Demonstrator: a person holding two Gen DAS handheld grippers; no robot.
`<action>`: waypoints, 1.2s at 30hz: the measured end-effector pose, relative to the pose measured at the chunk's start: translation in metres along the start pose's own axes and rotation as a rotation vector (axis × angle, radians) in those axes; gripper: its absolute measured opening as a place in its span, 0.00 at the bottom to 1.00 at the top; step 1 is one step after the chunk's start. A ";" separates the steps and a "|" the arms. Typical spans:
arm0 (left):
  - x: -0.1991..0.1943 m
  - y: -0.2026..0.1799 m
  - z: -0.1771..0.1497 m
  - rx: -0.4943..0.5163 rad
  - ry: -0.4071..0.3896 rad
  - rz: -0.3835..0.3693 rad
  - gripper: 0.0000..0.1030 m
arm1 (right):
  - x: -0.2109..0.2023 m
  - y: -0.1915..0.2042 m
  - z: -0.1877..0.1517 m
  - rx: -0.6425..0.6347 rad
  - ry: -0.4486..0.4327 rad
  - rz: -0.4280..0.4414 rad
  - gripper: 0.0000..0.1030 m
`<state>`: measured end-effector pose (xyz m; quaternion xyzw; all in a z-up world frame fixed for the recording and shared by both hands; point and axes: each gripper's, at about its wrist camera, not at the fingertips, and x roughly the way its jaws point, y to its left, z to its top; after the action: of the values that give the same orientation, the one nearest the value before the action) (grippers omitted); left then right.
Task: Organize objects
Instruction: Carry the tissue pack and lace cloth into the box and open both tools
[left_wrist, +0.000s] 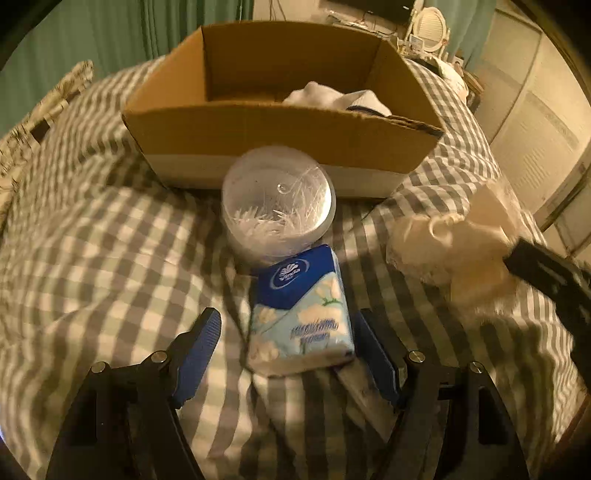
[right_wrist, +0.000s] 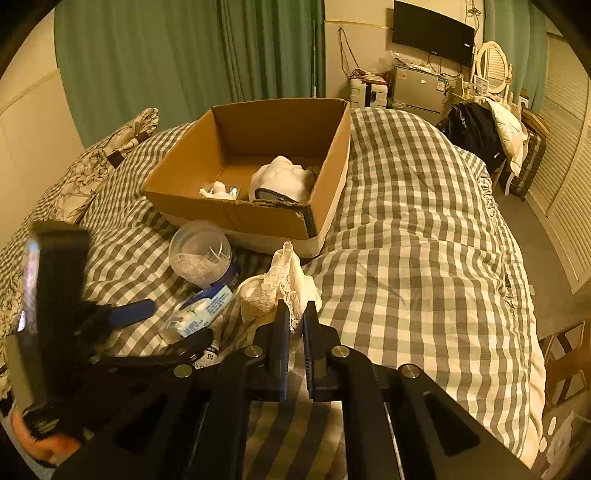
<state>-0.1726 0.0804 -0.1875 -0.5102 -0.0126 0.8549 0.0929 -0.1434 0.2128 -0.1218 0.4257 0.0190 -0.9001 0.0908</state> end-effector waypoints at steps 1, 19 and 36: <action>0.002 -0.001 0.000 0.006 0.002 -0.004 0.70 | 0.001 -0.001 -0.001 0.002 0.002 0.003 0.06; -0.097 -0.015 -0.007 0.066 -0.195 0.005 0.46 | -0.075 0.008 -0.001 -0.011 -0.126 -0.003 0.06; -0.195 -0.011 0.086 0.137 -0.480 0.060 0.46 | -0.150 0.030 0.087 -0.111 -0.362 0.030 0.06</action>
<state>-0.1557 0.0642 0.0244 -0.2852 0.0390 0.9528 0.0965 -0.1117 0.1959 0.0501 0.2516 0.0458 -0.9580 0.1295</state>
